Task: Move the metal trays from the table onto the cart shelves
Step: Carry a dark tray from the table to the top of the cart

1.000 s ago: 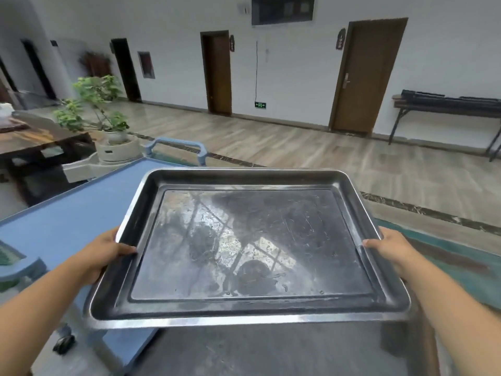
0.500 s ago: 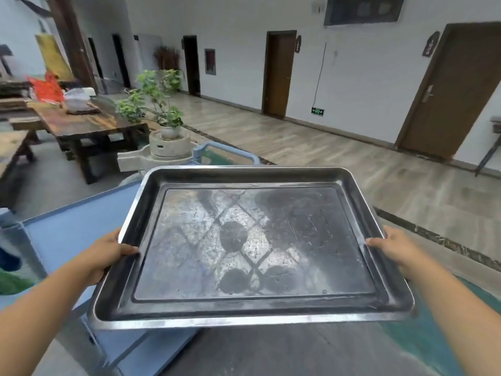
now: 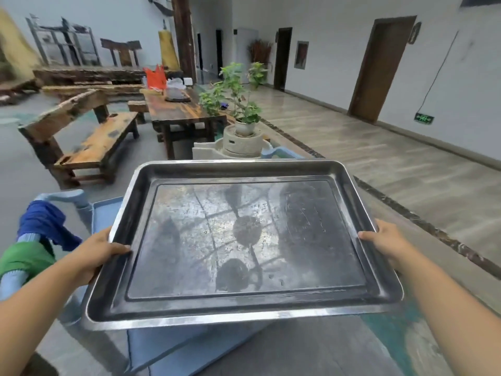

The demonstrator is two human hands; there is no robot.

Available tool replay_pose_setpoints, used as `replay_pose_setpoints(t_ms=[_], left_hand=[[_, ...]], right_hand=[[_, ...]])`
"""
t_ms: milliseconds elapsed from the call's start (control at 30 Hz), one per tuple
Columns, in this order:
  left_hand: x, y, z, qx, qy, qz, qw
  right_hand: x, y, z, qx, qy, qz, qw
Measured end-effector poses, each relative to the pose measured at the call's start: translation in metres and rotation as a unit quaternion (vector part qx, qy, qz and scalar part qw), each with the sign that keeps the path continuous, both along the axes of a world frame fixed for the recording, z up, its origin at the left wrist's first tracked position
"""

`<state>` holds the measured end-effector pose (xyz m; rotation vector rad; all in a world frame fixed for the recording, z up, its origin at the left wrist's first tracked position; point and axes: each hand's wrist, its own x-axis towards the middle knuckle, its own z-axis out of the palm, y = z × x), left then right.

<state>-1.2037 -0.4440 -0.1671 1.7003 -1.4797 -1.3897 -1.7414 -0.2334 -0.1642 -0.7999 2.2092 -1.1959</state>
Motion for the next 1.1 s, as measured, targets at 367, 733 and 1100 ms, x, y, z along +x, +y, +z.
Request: replay_pose_setpoints(t_ms=[367, 733, 1100], left_hand=[[-0.013, -0.057, -0.021, 0.000, -0.037, 0.164, 0.986], [-0.014, -0.100, -0.087, 0.008, -0.085, 0.234, 0.969], [-0.002, -0.157, -0.165, 0.028, -0.149, 0.227, 0.962]], right_hand=[[-0.064, -0.237, -0.042, 0.021, 0.002, 0.161, 0.987], [-0.067, -0.357, -0.104, 0.058, -0.003, 0.219, 0.974], [-0.049, -0.406, -0.171, 0.125, 0.035, 0.197, 0.972]])
